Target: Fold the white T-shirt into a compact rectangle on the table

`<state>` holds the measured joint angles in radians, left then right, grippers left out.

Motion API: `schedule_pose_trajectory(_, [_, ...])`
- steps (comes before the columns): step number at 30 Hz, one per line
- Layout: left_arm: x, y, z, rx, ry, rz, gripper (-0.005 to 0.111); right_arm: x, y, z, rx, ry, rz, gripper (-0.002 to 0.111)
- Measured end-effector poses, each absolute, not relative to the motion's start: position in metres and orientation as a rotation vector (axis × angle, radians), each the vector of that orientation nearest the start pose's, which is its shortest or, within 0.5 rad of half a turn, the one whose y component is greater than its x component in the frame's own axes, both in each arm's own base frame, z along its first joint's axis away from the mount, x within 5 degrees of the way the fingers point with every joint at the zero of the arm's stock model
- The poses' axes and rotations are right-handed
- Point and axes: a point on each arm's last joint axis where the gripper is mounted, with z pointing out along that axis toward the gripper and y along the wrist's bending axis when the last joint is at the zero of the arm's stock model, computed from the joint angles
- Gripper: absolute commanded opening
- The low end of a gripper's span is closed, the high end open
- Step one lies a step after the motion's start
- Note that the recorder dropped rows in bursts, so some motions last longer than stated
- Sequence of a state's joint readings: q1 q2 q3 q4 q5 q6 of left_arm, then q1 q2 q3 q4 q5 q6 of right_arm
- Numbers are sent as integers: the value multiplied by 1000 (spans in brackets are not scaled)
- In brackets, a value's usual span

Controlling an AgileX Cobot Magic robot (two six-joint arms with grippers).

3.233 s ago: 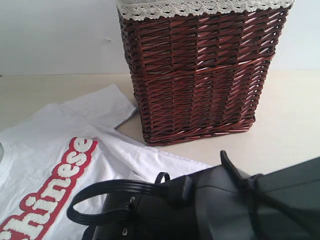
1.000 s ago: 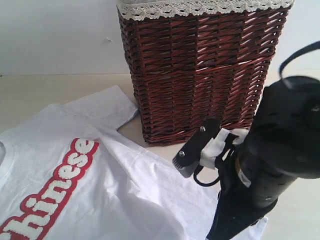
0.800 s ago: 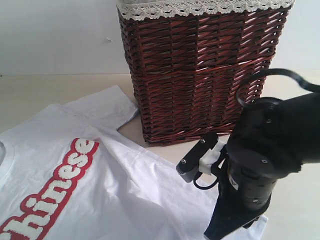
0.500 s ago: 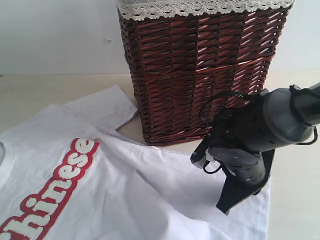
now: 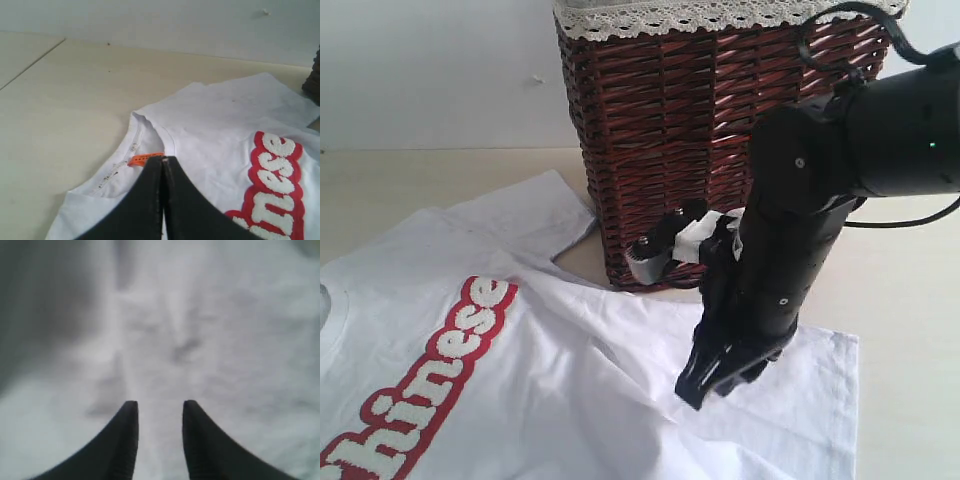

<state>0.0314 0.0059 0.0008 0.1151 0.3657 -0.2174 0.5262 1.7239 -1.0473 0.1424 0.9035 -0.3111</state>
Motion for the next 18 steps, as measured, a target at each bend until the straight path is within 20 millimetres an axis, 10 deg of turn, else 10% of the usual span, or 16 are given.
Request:
schedule_pose_trajectory(4, [53,5,180,-159,1847,-16,0,210,187,207,-1580,2754,356,44])
schedule_pose_trajectory(7, [53,5,180,-159,1847,-16,0,172,189,185,-1785,2743,300,55])
schedule_pose_trajectory(13, [53,5,180,-159,1847,-16,0,157,187,152,-1866,2540,129,59])
schedule_pose_trajectory(18, [53,5,180,-159,1847,-16,0,154,192,135,-1904,2580,83,13])
